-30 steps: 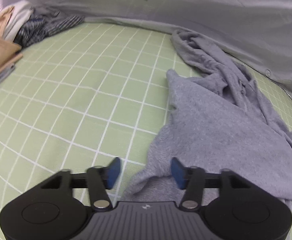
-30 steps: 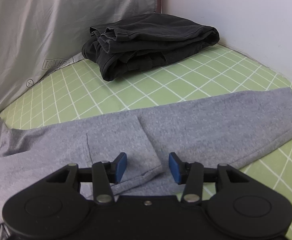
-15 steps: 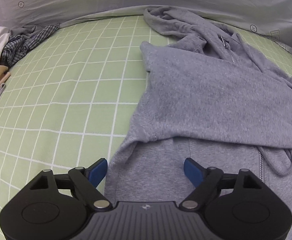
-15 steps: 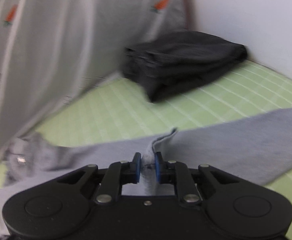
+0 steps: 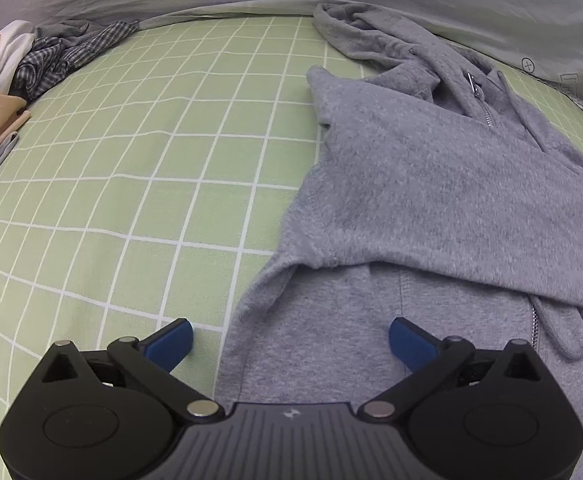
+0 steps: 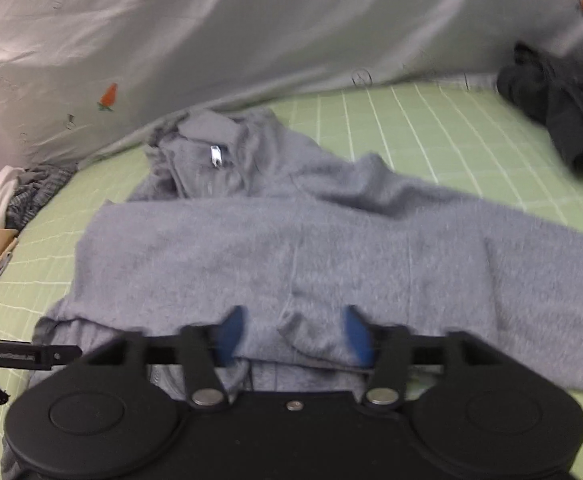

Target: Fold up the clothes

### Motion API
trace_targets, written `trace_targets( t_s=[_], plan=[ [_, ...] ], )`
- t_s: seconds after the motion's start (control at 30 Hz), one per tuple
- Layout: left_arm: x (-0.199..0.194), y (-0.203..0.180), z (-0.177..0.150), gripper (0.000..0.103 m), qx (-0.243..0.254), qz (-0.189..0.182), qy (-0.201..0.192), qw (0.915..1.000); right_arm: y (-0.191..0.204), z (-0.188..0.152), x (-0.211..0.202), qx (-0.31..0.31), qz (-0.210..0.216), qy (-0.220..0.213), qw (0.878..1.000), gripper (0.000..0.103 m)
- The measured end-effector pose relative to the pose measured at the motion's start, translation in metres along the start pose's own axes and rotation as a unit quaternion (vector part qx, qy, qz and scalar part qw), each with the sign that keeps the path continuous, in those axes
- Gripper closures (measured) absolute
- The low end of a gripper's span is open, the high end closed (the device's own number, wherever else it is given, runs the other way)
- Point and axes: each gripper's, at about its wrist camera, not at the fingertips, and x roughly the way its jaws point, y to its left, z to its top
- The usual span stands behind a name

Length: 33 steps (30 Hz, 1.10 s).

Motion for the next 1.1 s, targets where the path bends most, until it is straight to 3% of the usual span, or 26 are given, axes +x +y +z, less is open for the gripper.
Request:
trace_targets(
  t_s=[0.03, 0.07, 0.17, 0.27, 0.4, 0.53, 0.67, 0.77, 0.93, 1.1],
  plan=[
    [0.000, 0.000, 0.000, 0.000, -0.002, 0.000, 0.004, 1.0000, 0.000, 0.001, -0.007, 0.000, -0.006, -0.017, 1.000, 0.006],
    [-0.001, 0.000, 0.001, 0.000, -0.002, 0.001, 0.010, 1.0000, -0.003, 0.002, -0.014, 0.002, -0.012, -0.034, 0.999, 0.000],
    [-0.012, 0.001, 0.000, 0.000, 0.003, 0.010, 0.003, 0.9999, -0.021, 0.006, -0.025, 0.019, -0.054, -0.062, 0.996, 0.000],
    [-0.030, 0.003, 0.001, 0.000, -0.002, 0.009, -0.020, 0.9998, -0.055, -0.001, -0.027, 0.065, -0.107, -0.062, 0.990, 0.000],
    [-0.053, 0.000, 0.008, 0.000, -0.001, -0.004, -0.053, 0.9986, -0.103, -0.021, -0.026, 0.117, -0.192, -0.056, 0.973, 0.000],
    [-0.061, -0.026, 0.021, 0.000, 0.034, -0.022, -0.063, 0.9972, -0.138, -0.039, -0.027, 0.137, -0.258, -0.043, 0.955, 0.000],
    [-0.055, -0.072, 0.029, 0.001, 0.074, -0.068, -0.053, 0.9936, -0.150, -0.046, -0.028, 0.128, -0.278, -0.049, 0.951, 0.000],
    [-0.050, -0.114, 0.033, 0.007, 0.116, -0.114, -0.046, 0.9856, -0.151, -0.049, -0.026, 0.125, -0.281, -0.060, 0.950, 0.000],
    [-0.034, -0.181, 0.030, 0.040, 0.215, -0.158, -0.024, 0.9633, -0.148, -0.049, -0.023, 0.126, -0.289, -0.072, 0.946, 0.000],
    [-0.021, -0.221, 0.026, 0.045, 0.257, -0.195, -0.011, 0.9464, -0.145, -0.051, -0.022, 0.127, -0.297, -0.085, 0.943, 0.000]
  ],
)
